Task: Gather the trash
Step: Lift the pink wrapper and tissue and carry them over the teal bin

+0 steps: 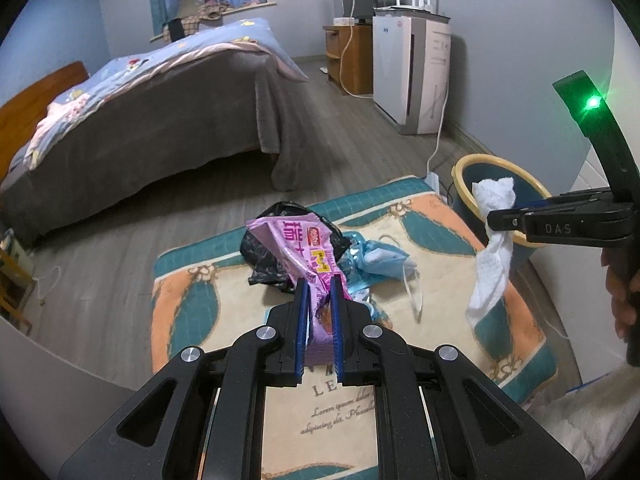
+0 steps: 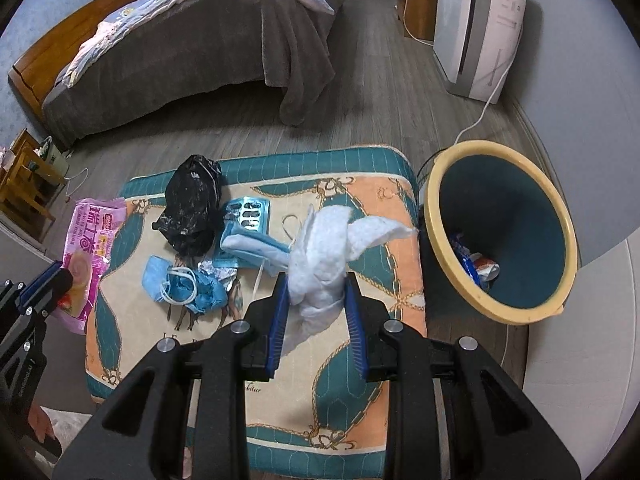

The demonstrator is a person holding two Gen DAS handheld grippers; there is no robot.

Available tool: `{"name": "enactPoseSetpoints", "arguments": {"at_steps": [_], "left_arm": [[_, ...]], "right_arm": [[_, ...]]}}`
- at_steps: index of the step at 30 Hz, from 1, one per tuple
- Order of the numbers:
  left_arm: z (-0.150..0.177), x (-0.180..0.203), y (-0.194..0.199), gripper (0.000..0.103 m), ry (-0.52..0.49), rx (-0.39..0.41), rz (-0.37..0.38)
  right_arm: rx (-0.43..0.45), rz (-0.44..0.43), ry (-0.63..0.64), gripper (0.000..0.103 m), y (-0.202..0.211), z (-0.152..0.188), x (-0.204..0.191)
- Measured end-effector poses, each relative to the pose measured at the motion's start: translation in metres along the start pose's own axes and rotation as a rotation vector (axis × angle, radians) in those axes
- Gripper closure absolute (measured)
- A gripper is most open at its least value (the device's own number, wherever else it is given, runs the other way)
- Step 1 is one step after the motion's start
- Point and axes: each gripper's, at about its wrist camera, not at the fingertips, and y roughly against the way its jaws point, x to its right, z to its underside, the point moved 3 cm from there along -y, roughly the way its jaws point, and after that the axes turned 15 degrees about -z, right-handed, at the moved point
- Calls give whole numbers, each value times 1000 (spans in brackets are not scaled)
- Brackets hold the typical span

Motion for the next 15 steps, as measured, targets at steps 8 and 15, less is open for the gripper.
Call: {"name": "enactPoseSetpoints", "arguments": {"at_steps": [8,15], "left_arm": [[-2,2,-9,91,9,-15,-4],[-13,2,-5,91,30,2,17]], "right_arm": [[24,-2,-38,76,3,-12,17],[62,10,-92,76,10,-22,39]]}}
